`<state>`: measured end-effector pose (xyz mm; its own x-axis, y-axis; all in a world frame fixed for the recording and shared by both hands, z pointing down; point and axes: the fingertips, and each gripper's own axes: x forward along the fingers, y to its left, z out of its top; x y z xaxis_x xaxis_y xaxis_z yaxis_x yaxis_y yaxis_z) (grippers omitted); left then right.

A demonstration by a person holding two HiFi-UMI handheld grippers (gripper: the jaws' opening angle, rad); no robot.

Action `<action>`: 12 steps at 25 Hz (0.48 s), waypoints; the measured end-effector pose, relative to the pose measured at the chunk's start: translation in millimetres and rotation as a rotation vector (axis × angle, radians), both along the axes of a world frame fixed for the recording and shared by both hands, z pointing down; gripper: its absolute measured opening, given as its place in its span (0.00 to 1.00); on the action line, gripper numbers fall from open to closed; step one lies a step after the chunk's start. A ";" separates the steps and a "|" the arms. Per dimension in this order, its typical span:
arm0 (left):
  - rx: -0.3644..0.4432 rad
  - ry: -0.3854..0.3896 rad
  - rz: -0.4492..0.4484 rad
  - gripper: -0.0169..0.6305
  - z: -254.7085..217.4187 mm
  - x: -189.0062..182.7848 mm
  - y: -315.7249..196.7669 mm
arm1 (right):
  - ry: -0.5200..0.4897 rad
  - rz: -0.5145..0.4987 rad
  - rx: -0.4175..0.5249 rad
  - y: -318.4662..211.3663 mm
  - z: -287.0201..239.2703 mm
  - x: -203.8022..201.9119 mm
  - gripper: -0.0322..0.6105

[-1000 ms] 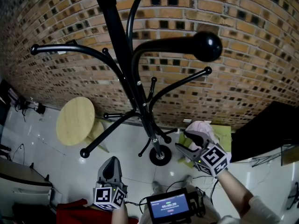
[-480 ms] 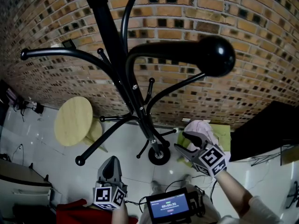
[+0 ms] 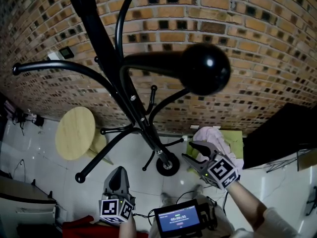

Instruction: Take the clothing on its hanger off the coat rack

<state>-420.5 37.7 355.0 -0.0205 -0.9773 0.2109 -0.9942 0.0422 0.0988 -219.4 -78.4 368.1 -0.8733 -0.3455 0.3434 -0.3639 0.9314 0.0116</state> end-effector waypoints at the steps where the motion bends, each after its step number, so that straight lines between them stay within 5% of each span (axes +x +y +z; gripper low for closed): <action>1: 0.002 0.000 0.006 0.05 0.4 1.0 -2.0 | 0.000 0.003 0.001 -0.3 0.0 1.1 0.32; 12: 0.006 0.008 0.075 0.05 -0.7 16.8 -17.8 | 0.002 0.056 0.007 1.3 -0.7 17.7 0.32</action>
<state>-403.7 19.9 354.3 0.0545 -0.9773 0.2049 -0.9937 -0.0330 0.1070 -201.7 -77.1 367.4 -0.8519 -0.3961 0.3427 -0.4152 0.9095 0.0190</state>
